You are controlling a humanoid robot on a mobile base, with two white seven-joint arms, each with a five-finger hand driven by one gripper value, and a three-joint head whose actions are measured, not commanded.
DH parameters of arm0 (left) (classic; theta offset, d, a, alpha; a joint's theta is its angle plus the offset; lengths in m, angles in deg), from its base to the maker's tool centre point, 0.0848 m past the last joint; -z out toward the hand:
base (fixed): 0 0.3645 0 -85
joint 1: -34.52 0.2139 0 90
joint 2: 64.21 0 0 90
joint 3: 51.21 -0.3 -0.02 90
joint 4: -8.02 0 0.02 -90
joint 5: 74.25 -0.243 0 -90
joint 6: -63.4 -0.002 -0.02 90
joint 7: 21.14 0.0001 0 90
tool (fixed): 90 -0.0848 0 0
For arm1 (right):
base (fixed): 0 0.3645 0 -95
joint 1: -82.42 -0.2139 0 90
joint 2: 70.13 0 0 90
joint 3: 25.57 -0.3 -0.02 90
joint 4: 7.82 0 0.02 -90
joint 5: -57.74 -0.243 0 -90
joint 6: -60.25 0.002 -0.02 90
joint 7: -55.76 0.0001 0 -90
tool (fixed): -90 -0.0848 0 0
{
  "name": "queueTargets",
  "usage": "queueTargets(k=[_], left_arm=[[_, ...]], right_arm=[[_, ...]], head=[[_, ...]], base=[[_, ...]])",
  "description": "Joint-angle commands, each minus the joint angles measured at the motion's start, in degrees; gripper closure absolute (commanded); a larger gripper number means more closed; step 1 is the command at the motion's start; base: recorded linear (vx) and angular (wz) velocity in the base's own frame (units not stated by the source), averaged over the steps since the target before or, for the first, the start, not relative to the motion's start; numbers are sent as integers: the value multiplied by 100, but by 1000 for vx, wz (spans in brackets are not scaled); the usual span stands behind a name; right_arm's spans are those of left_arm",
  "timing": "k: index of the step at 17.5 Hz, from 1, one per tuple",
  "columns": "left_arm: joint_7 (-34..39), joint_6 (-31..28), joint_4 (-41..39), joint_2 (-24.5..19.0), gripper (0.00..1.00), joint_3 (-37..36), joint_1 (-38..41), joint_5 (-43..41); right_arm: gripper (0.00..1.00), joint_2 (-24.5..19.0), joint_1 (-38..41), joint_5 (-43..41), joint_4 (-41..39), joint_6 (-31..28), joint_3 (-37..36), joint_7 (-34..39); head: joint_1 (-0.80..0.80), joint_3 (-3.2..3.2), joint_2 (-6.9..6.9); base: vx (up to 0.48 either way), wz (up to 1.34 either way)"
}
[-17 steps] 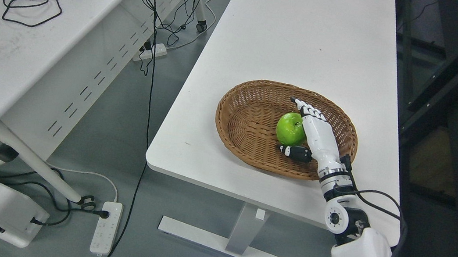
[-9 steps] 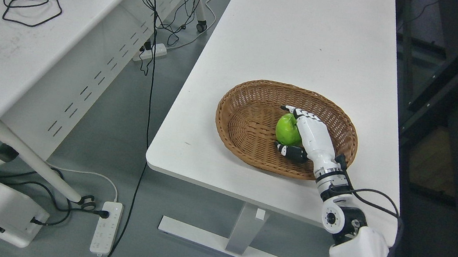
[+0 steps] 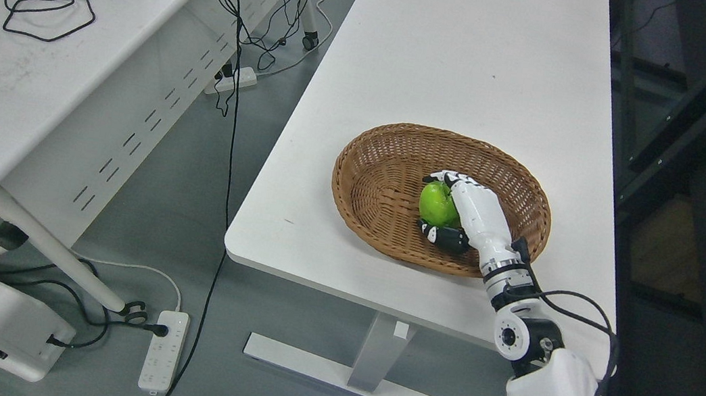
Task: Place green apple on left shelf middle layer
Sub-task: 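Lift the green apple out of the basket with the right hand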
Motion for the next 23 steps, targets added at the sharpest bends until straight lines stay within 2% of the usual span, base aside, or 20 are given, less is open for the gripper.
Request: queueTargets(k=[1,3,5,7,11,15,23], left_arm=[[-3,-4,0,-100,0,0,53,0],[-3,-4,0,-100,0,0,53,0],[-3,-4,0,-100,0,0,53,0],[6,-4,0,-100,0,0,53,0],[6,-4,0,-100,0,0,53,0],[6,-4,0,-100,0,0,53,0],[6,-4,0,-100,0,0,53,0]], right_arm=[[99,-149,-23,-251,-23,-27,-383,3],[99,-158,-14,-645,-110,-62,-743,-6],[100,-193,38,-1740,-408,-45,-1191,3],[100,-175,91,-2333,-524,-45,-1411,-32],[100,-123,363,-2826,-954,8,-1825,-277],[100,-105,864,-2898,-1455,227,-1905,-989],[100,-219,1673,-3135,-1851,395,-1870,-973]], head=[[0,0,0],[0,0,0],[0,0,0],[0,0,0],[0,0,0],[0,0,0],[0,0,0]], base=[[0,0],[0,0],[0,0],[0,0],[0,0],[0,0],[0,0]])
